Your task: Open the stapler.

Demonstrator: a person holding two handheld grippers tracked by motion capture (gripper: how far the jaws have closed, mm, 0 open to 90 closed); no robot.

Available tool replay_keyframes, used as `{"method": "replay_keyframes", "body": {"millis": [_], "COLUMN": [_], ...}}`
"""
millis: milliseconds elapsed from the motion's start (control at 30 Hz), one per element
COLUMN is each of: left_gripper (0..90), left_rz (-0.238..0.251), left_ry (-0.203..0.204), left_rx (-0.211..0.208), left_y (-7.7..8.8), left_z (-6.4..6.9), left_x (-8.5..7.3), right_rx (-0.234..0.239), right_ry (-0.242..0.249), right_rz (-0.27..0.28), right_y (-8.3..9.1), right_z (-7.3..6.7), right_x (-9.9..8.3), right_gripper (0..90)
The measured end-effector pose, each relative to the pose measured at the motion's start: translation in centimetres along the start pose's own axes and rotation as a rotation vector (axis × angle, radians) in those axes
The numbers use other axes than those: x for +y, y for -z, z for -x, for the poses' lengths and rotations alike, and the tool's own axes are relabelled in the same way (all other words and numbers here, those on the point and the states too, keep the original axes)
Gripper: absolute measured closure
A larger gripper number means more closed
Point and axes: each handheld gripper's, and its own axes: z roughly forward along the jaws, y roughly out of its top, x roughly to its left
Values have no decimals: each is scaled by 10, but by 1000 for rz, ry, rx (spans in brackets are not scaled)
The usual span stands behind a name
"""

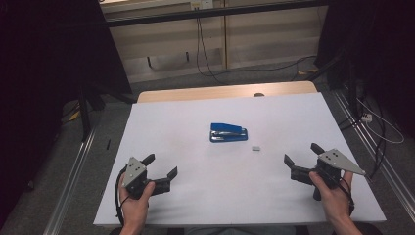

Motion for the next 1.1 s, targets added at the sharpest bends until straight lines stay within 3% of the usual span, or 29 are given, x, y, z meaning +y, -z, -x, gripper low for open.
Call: {"method": "replay_keyframes", "body": {"millis": [267,367,467,767,900,1100], "left_gripper": [49,48,48,47,47,54], "left_rz": [-18,-36,-46,-69,-57,-63], "left_ry": [4,7,-22,-40,-39,-38], "left_rx": [12,-16,-32,-74,-77,-88], "left_y": [-2,-5,-8,-15,-18,-26], "left_z": [-1,3,7,8,10,16], "left_x": [0,-2,-1,0,3,6], "right_rx": [34,29,42,61,72,117], "right_ry": [1,0,-9,43,58,77], "right_rz": [-17,-39,-35,-27,-29,-15], "right_y": [-2,-3,-4,-8,-13,-20], "right_z": [-1,0,1,-6,-12,-23], "right_x": [-1,-1,-1,0,1,7], "right_gripper": [10,18,16,4,4,2]}}
